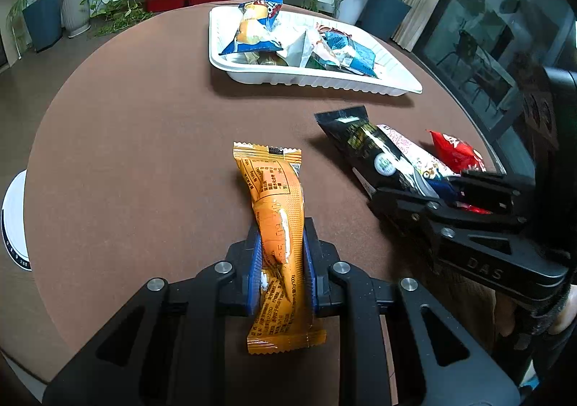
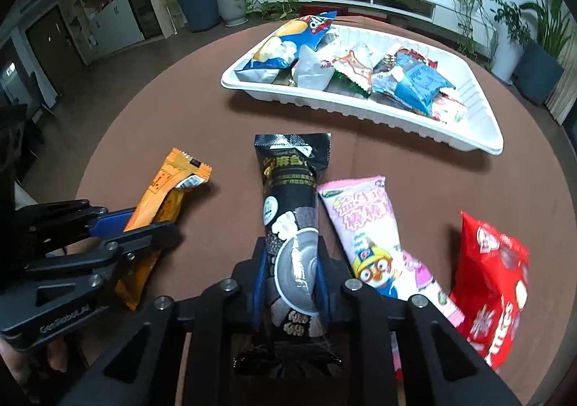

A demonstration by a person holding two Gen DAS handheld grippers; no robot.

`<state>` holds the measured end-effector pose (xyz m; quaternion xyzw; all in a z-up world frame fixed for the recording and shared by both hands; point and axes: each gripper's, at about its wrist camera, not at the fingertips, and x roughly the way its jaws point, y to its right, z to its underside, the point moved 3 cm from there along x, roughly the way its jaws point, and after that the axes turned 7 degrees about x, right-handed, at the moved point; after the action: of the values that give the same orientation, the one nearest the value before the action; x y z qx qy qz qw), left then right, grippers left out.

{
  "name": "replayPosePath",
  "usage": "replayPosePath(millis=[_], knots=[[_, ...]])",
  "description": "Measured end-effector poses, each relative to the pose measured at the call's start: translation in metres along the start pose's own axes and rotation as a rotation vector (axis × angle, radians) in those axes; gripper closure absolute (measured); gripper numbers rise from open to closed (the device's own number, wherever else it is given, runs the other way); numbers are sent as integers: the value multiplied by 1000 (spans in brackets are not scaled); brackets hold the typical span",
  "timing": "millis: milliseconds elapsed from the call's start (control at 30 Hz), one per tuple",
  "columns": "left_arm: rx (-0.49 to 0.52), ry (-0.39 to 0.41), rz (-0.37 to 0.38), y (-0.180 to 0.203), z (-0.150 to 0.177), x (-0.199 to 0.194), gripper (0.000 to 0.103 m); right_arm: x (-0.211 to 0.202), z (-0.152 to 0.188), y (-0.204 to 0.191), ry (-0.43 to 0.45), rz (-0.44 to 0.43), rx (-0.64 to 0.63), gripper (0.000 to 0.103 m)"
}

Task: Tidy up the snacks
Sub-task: 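Carry both bars into the white tray and open both tools to release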

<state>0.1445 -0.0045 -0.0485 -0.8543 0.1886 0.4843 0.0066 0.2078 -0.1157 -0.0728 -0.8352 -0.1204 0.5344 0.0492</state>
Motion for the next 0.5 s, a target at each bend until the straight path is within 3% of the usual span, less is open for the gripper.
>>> replayPosePath(millis=[500], knots=[[-60,56,90,-3,-12,-14,85,-69,-1,51,107,-229,275,79]])
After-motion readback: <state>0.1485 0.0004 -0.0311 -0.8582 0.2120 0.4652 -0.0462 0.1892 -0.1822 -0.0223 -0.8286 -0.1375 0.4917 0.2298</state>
